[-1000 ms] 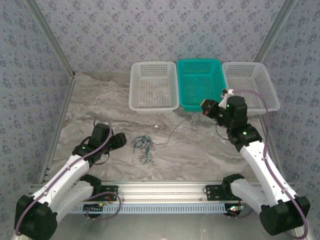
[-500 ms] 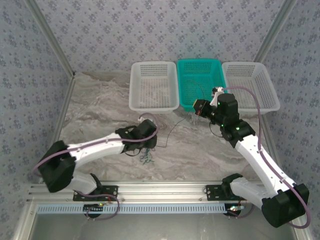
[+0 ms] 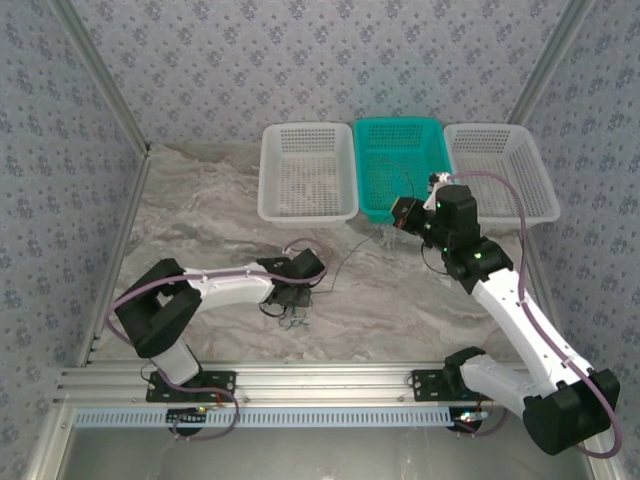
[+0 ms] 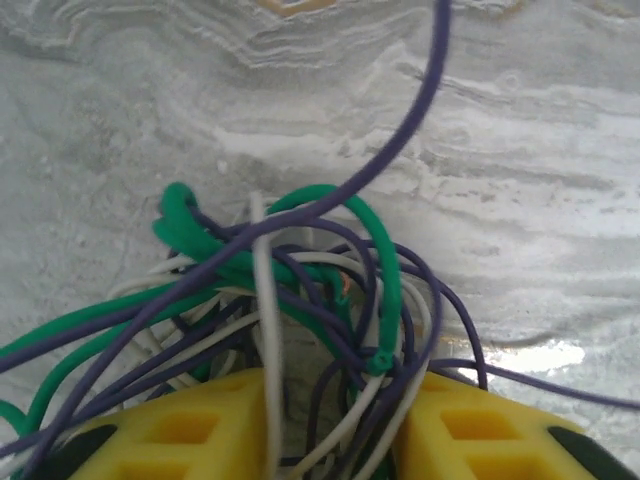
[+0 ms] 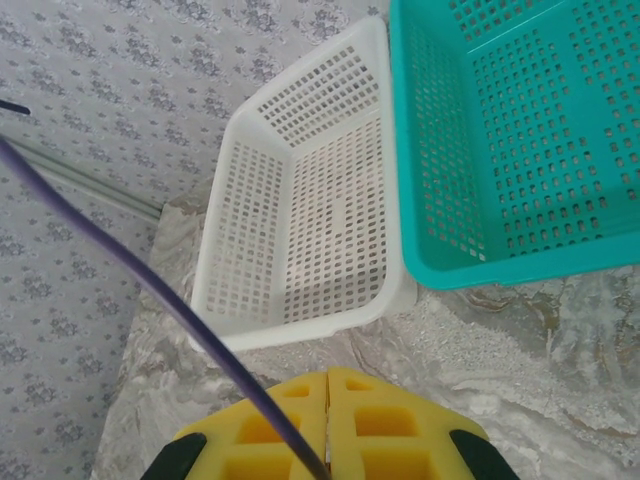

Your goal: Untangle the cables

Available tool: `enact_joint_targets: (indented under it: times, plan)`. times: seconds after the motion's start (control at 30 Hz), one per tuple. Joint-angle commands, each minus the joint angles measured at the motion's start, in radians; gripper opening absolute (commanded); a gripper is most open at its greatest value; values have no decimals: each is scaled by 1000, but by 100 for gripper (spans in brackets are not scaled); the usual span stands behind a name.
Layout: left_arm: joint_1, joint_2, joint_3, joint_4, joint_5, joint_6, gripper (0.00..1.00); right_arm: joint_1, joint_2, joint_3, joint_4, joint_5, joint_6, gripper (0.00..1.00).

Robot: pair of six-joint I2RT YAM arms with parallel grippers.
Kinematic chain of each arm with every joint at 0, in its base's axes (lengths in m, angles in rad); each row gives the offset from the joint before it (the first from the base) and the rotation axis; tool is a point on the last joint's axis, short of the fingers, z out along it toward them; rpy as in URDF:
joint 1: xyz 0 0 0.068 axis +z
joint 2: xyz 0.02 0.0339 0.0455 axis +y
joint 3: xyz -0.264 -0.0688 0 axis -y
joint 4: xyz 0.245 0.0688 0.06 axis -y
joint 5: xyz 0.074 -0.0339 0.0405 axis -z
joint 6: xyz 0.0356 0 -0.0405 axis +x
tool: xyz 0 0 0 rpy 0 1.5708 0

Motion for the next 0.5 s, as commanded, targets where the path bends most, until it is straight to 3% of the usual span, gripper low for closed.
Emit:
enact_joint_targets:
  times: [0.0, 0.1, 0.17, 0.37, 0.47]
  plan:
    - [-9, 106, -41, -148, -65, -28, 16, -32, -14, 47, -69, 61, 21, 0]
    - [-7, 69, -60, -188, -148, -30, 1, -103, -62, 51, -119, 123, 73, 0]
    - [13, 7, -93, -182, -155, -32, 0, -170, -104, 41, -133, 154, 105, 0]
    - [222, -331, -309, 18, 38, -41, 0, -297, -207, 34, -221, 263, 164, 0]
    - [406, -478, -399, 74, 191, -23, 0, -351, -234, 37, -272, 280, 188, 0]
